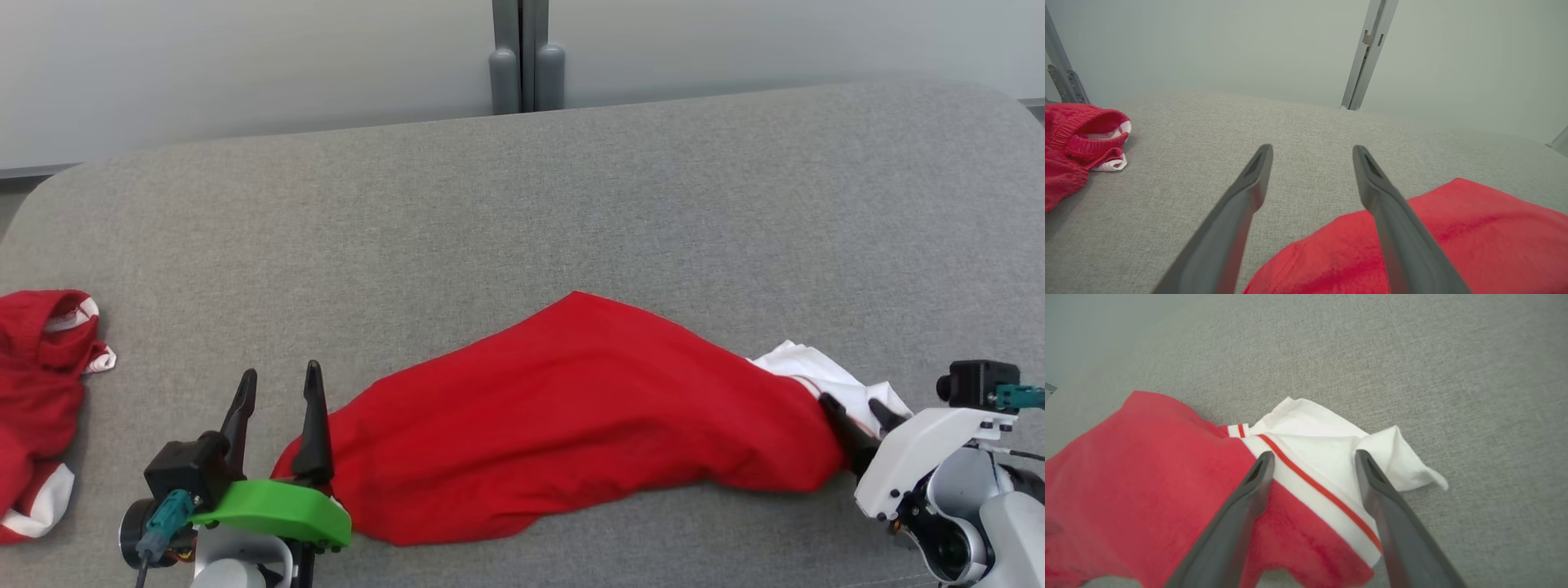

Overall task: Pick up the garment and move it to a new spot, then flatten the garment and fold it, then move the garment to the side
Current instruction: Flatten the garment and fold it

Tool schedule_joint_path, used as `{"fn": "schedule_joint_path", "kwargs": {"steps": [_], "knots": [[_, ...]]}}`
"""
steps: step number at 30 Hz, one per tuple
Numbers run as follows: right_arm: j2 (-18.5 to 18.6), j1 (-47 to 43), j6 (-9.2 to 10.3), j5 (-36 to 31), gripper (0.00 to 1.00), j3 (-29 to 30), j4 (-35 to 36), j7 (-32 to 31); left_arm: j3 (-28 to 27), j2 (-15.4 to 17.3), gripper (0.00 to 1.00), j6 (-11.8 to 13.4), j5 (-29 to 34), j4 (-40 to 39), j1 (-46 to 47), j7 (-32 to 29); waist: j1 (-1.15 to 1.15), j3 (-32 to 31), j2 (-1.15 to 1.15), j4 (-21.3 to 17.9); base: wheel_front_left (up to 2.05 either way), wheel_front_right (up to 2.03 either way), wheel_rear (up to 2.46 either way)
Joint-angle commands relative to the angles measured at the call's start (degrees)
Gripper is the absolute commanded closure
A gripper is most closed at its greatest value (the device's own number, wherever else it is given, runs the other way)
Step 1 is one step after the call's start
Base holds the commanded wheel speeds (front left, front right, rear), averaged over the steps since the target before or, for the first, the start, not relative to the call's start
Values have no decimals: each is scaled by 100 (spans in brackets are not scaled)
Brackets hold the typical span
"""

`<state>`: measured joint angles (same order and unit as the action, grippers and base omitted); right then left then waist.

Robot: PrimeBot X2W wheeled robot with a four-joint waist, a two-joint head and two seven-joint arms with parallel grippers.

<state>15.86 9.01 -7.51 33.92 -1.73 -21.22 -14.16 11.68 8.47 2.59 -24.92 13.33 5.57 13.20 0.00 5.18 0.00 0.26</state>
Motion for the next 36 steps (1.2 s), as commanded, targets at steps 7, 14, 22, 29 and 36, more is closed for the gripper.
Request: {"fn": "schedule_joint_path", "kwargs": {"steps": [7,14,22,29,36], "knots": [[-274,-83,3,202,100,177,118,-1147,29,-3,0,-28,-53,96,198,32,0,70,0,38,0,0,0],[-318,-62,2,319,100,315,654,-904,30,-6,0,-23,-89,153,243,61,0,134,0,169,0,0,0],[-225,474,2,407,100,285,1274,-377,67,-62,0,-36,-112,161,317,93,0,216,0,300,0,0,0],[-87,1912,2,531,100,118,928,-388,132,-180,0,-71,-114,143,541,145,0,707,0,652,0,0,0],[39,3539,1,653,100,-91,-24,-283,231,-372,0,-163,-103,291,845,197,0,1242,0,1157,0,0,0]]}}
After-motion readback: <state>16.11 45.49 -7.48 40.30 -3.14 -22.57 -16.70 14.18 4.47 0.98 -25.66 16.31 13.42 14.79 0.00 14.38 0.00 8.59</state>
